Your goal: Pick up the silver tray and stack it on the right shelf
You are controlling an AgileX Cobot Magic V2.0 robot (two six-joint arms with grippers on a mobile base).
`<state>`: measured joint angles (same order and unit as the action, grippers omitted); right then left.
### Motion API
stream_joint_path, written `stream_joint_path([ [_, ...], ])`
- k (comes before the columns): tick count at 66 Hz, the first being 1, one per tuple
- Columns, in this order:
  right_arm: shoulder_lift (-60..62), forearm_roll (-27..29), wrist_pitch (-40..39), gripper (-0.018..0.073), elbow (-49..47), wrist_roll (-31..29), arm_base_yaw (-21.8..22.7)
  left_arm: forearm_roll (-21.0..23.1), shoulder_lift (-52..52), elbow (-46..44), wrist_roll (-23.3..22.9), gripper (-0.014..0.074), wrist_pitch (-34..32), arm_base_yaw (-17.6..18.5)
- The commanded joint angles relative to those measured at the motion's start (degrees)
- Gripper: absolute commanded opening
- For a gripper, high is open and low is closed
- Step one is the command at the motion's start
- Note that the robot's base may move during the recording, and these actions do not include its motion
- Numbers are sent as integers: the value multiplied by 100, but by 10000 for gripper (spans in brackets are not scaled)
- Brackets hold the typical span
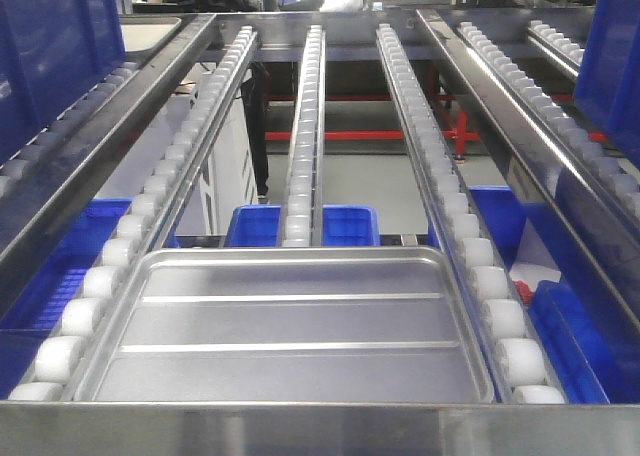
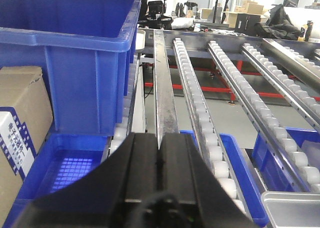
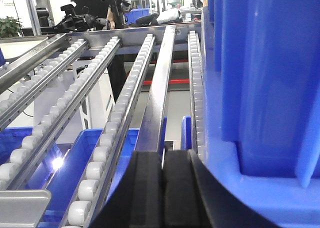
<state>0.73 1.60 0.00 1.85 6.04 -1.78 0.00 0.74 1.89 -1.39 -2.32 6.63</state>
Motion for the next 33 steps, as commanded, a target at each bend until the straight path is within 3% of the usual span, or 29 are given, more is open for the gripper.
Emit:
stream_joint_path([
  [1,78,-50,-523,59,-15,-28,43,0,28,134,-14,-91,-524,38],
  [33,78,-50,-523,59,-15,-28,43,0,28,134,-14,-91,-524,38],
])
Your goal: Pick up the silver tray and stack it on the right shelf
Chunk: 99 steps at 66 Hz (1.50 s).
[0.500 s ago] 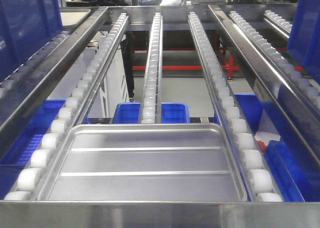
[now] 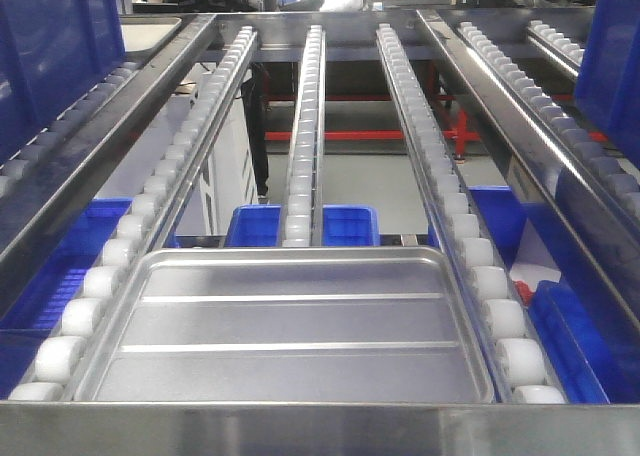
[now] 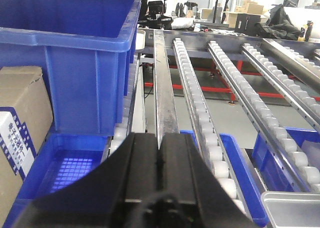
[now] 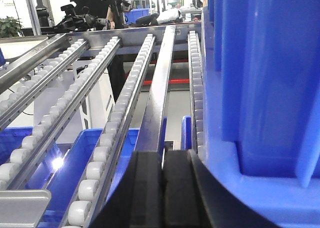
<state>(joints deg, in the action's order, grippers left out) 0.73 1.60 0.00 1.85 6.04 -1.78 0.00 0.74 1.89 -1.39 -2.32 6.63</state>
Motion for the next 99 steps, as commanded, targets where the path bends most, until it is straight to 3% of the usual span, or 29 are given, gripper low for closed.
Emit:
stream_joint_path([
  [1,78,-50,-523,59,-15,-28,43,0,28,134,-14,-91,-524,38],
  [23,78,-50,-531,59,-59,-34,30,0,28,44,-14,-91,-427,38],
  [28,4,-50,-245,59,-295,-34,8,0,17,-276,-14,-90,45,77],
  [37,-511,-86,362,59,-879,-122,-255,-420,-331,-1080,-14,-90,1172,212],
  [48,-1210,-160,434,59,-1326,-534,-748,-231,-1123,-1588,-14,-90,674,508],
  [60,-1633,-160,390,59,-1632,-677,-1558,-672,-2028,-2333,-14,-90,590,1153],
  [79,-1979,-160,419,59,-1806,-672,-3055,-754,-3199,-2834,-14,-91,470,2845],
  [83,-1998,-160,422,59,-1806,-661,-3257,-605,-3369,-2834,-14,-91,457,3090],
  [87,-2095,-160,392,59,-1806,-553,-3323,-122,-3536,-2834,-24,-91,457,3257],
  [91,-2260,-35,392,59,-1814,-338,-3325,343,-3723,-2834,-24,-91,448,3312],
  [99,-2874,57,990,59,-2207,-263,-3317,830,-4113,-2960,-24,-91,621,3297],
])
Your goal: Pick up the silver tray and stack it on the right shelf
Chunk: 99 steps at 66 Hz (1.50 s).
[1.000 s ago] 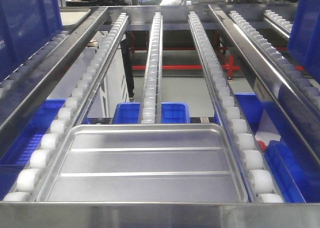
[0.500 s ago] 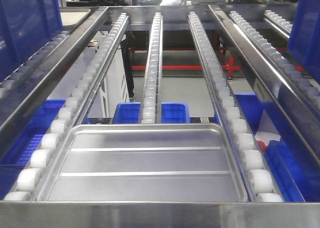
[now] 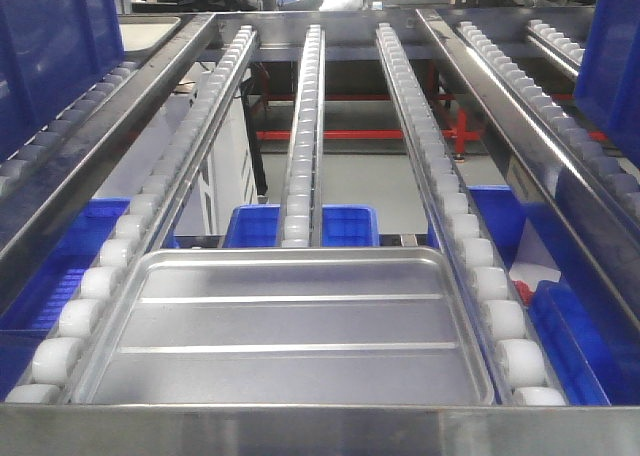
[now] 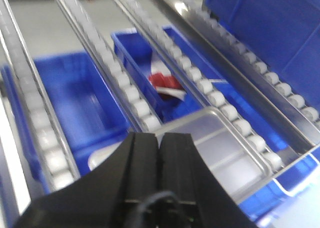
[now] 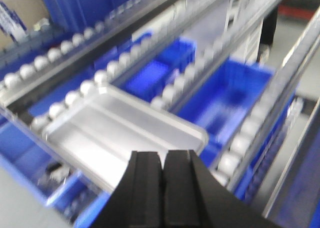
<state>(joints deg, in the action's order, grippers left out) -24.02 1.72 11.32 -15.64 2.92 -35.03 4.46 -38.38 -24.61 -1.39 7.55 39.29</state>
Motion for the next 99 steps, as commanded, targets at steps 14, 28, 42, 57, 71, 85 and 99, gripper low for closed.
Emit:
stream_joint_path([
  [14,-2202,45,1460,68,-1916,652,34,662,-1258,-1145,-312,-91,1228,-256],
  [28,-4136,-600,1729,83,-2732,2678,23,-1344,-2484,-1609,-2757,-91,1800,-365],
  [42,-5275,-1619,2259,83,-3239,4494,-13,-2035,-3078,-2066,-3725,-91,2827,-365],
  [57,-5643,-1579,2234,83,-3462,4494,-106,-1842,-3825,-2538,-3725,-91,3172,-365],
  [71,-5825,-1309,1974,83,-3462,4494,-106,-1354,-4371,-3062,-3725,-91,3262,-365],
  [85,-6084,-1281,1824,83,-3462,4494,-106,-1354,-4567,-3168,-3667,-91,3259,-365],
  [99,-6147,-1281,1702,189,-3462,4494,-106,-1307,-4567,-3168,-3667,-91,3271,-365],
])
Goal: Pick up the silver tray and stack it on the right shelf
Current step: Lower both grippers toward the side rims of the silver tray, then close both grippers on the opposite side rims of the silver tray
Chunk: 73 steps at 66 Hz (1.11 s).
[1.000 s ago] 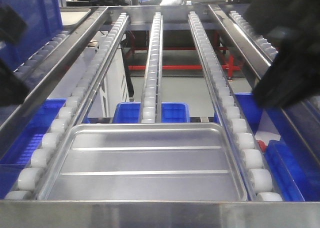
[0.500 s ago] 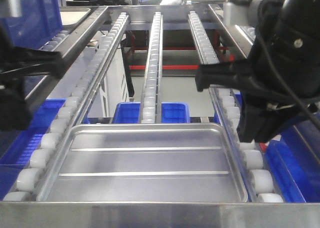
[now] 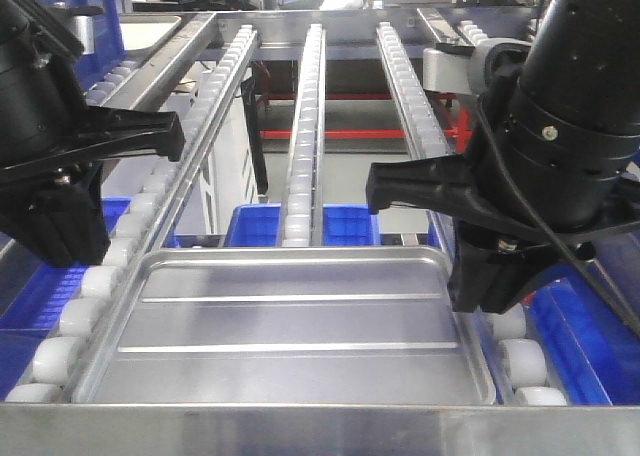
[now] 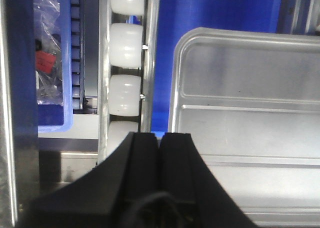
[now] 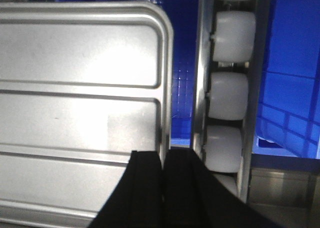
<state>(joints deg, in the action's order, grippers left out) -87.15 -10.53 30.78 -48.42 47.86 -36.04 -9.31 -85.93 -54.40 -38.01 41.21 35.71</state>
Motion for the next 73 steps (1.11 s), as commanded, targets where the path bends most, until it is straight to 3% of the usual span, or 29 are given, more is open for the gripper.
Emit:
stream_joint_path([
  [1,162,-56,-244,200,-185,0,-4,112,187,-189,-5,-90,-94,-7],
  [5,144,-56,-244,240,-185,0,-4,225,187,-189,-5,-74,-94,-7],
  [15,144,-56,-282,274,-185,0,-4,172,178,-189,-5,178,-164,56],
  [19,144,-56,-319,274,-185,0,-4,172,178,-189,-5,236,-225,56],
  [27,139,-56,-377,299,-185,0,2,172,176,-189,-5,224,-319,56],
  [39,139,-56,-482,440,-185,0,2,172,166,-189,-5,224,-380,56],
  [73,-266,-56,-400,435,-185,0,2,270,-278,-189,-5,224,-417,65],
])
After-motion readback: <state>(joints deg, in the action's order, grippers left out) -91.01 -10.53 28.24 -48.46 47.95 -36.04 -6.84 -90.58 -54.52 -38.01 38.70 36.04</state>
